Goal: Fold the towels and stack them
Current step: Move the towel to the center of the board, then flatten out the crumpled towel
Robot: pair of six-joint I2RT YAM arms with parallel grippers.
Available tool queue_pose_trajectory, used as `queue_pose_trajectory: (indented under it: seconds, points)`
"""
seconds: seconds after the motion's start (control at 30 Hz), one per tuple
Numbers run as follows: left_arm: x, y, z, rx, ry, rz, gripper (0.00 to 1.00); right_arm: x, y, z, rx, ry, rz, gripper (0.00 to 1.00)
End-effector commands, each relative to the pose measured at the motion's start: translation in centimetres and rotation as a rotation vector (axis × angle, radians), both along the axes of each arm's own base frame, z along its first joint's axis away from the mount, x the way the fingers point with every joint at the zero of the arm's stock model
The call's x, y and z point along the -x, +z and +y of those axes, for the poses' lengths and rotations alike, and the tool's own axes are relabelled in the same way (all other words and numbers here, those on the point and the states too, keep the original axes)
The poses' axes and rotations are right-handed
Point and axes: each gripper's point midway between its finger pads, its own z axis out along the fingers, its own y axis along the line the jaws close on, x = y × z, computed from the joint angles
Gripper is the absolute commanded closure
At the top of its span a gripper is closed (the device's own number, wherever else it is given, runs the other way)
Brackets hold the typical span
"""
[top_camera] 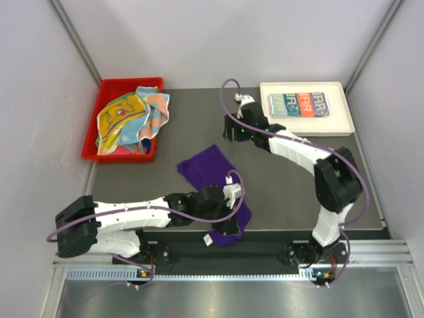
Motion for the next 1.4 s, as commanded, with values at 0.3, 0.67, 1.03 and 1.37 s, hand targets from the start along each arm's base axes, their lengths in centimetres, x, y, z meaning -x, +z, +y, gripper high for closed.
queue_pose_trajectory:
  seconds: [0.3,0.67,1.03,1.37]
  points:
    - [-14.7,6.9,8.6,-0.104,0.885,-0.234,0.54,-1.6,-5.2,6.1,-0.017,0.142,0.095,0.30]
    - [-23.1,6.4,18.2,-0.146,1.268,-0.162,0.55,-2.2,-8.3,8.0,0.129,0.128,0.086,0.31]
    - [-25.0,3.2,21.2,-0.167,1.334,-0.055,0.56,-3.2,-9.4,8.5,0.180,0.148,0.043,0.50]
    - [-25.1,0.3,21.8,-0.199,1.358,0.011,0.57,-3.2,-10.0,9.6,0.152,0.194,0.044,0.64]
